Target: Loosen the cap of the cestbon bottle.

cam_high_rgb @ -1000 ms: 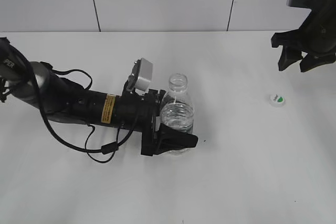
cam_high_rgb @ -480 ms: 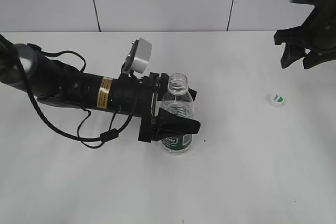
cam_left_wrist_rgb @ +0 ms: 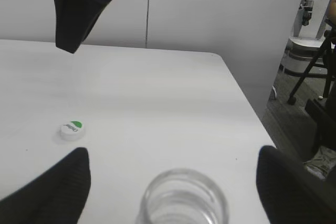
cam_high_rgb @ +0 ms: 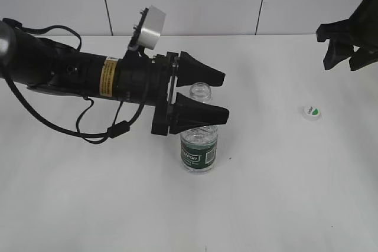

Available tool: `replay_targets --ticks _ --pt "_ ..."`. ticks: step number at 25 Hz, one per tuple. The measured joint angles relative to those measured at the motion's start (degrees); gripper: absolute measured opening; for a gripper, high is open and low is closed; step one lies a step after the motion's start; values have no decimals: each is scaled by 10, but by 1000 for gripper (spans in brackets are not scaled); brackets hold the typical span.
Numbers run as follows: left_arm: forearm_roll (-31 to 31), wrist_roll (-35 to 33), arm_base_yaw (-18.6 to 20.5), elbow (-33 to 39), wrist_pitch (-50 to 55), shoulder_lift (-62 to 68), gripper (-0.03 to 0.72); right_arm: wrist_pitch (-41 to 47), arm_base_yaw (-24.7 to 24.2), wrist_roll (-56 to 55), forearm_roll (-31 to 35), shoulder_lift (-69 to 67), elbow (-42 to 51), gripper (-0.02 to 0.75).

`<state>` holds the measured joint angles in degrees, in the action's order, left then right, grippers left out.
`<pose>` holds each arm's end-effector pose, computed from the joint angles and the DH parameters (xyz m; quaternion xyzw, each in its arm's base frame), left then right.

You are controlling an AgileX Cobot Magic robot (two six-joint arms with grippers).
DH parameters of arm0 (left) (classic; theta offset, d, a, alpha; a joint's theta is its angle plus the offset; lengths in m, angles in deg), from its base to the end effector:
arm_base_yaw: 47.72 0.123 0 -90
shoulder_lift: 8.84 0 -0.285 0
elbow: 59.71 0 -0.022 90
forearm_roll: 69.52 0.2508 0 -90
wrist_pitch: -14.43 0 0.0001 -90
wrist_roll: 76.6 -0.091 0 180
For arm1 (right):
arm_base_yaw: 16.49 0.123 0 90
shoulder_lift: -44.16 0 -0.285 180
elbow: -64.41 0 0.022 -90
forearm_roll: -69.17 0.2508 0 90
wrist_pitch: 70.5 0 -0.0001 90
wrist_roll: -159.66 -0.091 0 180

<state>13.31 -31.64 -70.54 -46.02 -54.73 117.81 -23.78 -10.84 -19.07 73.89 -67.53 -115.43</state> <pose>0.3139 -0.2236 0.1544 0.5440 0.5512 -0.4799 0.4123 0.3772 0.0428 0.2304 -0.0371 0.9813 0.0418 0.1843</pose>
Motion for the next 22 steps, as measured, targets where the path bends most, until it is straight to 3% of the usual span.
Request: replay_targets --ticks 9,12,16,22 --pt "16 64 0 0 -1 -73 580 7 0 1 -8 8 0 391" --pt "31 76 0 0 15 -103 537 27 0 1 -8 8 0 391" --pt "50 106 0 0 116 -146 449 75 0 2 -8 8 -15 391" --pt "63 128 0 0 349 -240 442 127 0 2 -8 19 -66 391"
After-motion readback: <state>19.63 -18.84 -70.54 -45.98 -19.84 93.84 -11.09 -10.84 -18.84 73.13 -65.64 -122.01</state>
